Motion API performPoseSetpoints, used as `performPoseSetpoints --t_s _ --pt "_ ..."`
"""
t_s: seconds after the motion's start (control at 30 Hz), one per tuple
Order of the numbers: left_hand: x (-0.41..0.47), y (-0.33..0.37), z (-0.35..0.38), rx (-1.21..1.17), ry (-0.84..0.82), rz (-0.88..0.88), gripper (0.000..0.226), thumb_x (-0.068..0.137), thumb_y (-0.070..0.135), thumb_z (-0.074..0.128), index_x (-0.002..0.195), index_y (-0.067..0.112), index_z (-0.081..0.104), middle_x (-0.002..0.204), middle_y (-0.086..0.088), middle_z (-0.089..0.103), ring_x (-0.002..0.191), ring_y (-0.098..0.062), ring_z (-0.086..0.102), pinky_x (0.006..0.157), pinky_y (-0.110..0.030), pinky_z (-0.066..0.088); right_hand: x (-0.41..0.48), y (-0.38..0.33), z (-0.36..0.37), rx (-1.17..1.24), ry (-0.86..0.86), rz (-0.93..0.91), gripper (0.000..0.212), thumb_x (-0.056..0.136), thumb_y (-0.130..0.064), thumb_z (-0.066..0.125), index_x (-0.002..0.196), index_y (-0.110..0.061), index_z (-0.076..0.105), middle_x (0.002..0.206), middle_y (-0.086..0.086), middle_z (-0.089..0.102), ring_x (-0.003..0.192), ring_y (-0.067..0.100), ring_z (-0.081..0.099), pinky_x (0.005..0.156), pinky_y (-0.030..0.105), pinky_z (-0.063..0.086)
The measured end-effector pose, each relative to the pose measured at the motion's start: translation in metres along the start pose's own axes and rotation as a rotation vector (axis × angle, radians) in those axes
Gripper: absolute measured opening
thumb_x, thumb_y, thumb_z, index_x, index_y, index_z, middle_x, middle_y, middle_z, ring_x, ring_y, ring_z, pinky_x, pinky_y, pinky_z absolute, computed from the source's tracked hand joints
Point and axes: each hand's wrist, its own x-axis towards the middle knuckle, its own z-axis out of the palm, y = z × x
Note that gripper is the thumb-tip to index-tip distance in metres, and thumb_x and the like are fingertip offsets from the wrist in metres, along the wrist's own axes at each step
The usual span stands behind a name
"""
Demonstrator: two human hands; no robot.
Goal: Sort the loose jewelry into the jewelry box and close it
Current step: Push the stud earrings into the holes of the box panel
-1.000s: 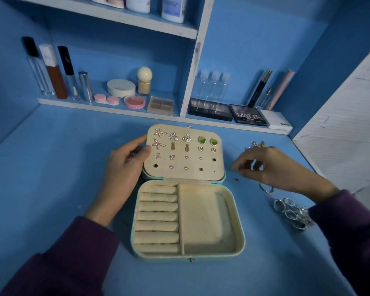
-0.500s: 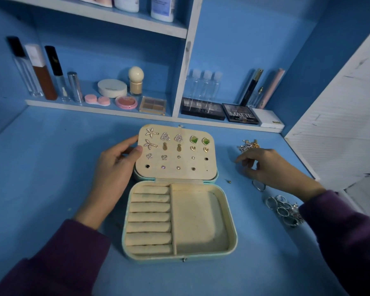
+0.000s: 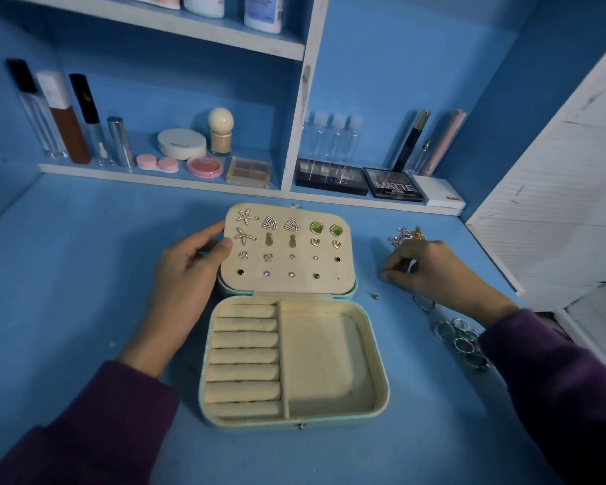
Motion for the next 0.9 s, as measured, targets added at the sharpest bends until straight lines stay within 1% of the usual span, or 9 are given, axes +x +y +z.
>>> performPoseSetpoints --t_s 0.07,0.23,0.27,0.33,0.5,0.6,0.7,0.83,0.9 --pt "-0.0002 -0.0005 -0.0004 0.001 -0.005 -0.004 0.034 0.094 0.011 0.055 0.102 0.044 0.060 0.089 0.006 0.068 0.058 0.008 0.057 0.055 -0.009 0.043 0.0003 -0.0003 0.0014 -0.004 0.007 -0.003 0.007 0.077 -0.015 0.077 0.074 -0.012 0.070 0.071 -0.007 0.062 0.066 0.010 0.057 0.062 0.010 0.042" --pt "0.0020 -0.0031 -0.0002 0.003 0.005 -0.005 0.032 0.093 0.012 0.057 0.105 0.042 0.061 0.088 0.005 0.068 0.058 0.008 0.056 0.062 -0.017 0.042 0.0019 -0.0017 0.0038 -0.044 -0.003 -0.006 0.005 0.079 -0.014 0.074 0.077 -0.011 0.071 0.074 -0.002 0.062 0.065 0.005 0.054 0.061 0.009 0.038" --pt "0.0027 -0.0039 -0.0003 -0.002 0.007 -0.003 0.033 0.093 0.012 0.057 0.105 0.042 0.062 0.087 0.005 0.068 0.059 0.007 0.056 0.064 -0.020 0.042 0.0023 -0.0026 0.0039 -0.045 -0.005 -0.004 0.005 0.079 -0.014 0.074 0.077 -0.011 0.071 0.074 -0.002 0.062 0.065 0.005 0.053 0.062 0.010 0.038" --pt "0.0036 -0.0053 -0.0004 -0.007 0.011 0.000 0.033 0.093 0.011 0.057 0.102 0.043 0.063 0.087 0.005 0.069 0.059 0.006 0.056 0.067 -0.023 0.043 0.0030 -0.0038 0.0044 -0.046 -0.006 0.004 0.004 0.079 -0.014 0.073 0.076 -0.013 0.070 0.073 -0.004 0.061 0.066 0.005 0.053 0.065 0.018 0.041" --pt "0.0031 -0.0052 -0.0008 -0.008 -0.007 0.002 0.034 0.094 0.012 0.056 0.102 0.044 0.062 0.090 0.002 0.068 0.058 0.006 0.056 0.059 -0.014 0.043 0.0036 -0.0037 0.0057 -0.045 -0.003 0.020 0.009 0.078 -0.015 0.072 0.073 -0.020 0.068 0.072 -0.009 0.060 0.066 0.007 0.055 0.071 0.034 0.050" --pt "0.0027 -0.0038 -0.0007 -0.014 -0.010 0.008 0.035 0.094 0.011 0.056 0.098 0.045 0.062 0.088 0.003 0.068 0.058 0.006 0.057 0.056 -0.010 0.043 0.0042 -0.0042 0.0060 -0.052 -0.006 0.000 0.011 0.078 -0.014 0.071 0.072 -0.022 0.066 0.071 -0.012 0.059 0.067 0.010 0.055 0.072 0.039 0.051" --pt "0.0018 -0.0025 -0.0004 -0.018 -0.011 0.012 0.035 0.094 0.010 0.056 0.098 0.044 0.062 0.087 0.004 0.067 0.056 0.007 0.056 0.052 -0.006 0.041 0.0045 -0.0053 0.0058 -0.050 -0.009 -0.008 0.013 0.078 -0.017 0.070 0.071 -0.024 0.062 0.072 -0.013 0.059 0.069 0.010 0.056 0.072 0.039 0.051" --pt "0.0023 -0.0037 -0.0015 -0.004 -0.009 0.013 0.034 0.094 0.013 0.057 0.099 0.046 0.062 0.087 0.003 0.068 0.057 0.007 0.055 0.056 -0.010 0.041 0.0043 -0.0040 0.0063 -0.064 -0.006 -0.042 0.012 0.078 -0.013 0.070 0.072 -0.022 0.065 0.073 -0.008 0.061 0.067 0.006 0.055 0.070 0.036 0.051" --pt "0.0023 -0.0036 -0.0013 0.003 -0.011 0.011 0.034 0.094 0.013 0.056 0.100 0.046 0.061 0.089 0.003 0.068 0.057 0.008 0.055 0.057 -0.012 0.041 0.0039 -0.0023 0.0058 -0.060 -0.003 -0.046 0.010 0.078 -0.010 0.071 0.074 -0.019 0.068 0.075 -0.005 0.063 0.065 0.005 0.054 0.068 0.030 0.050"
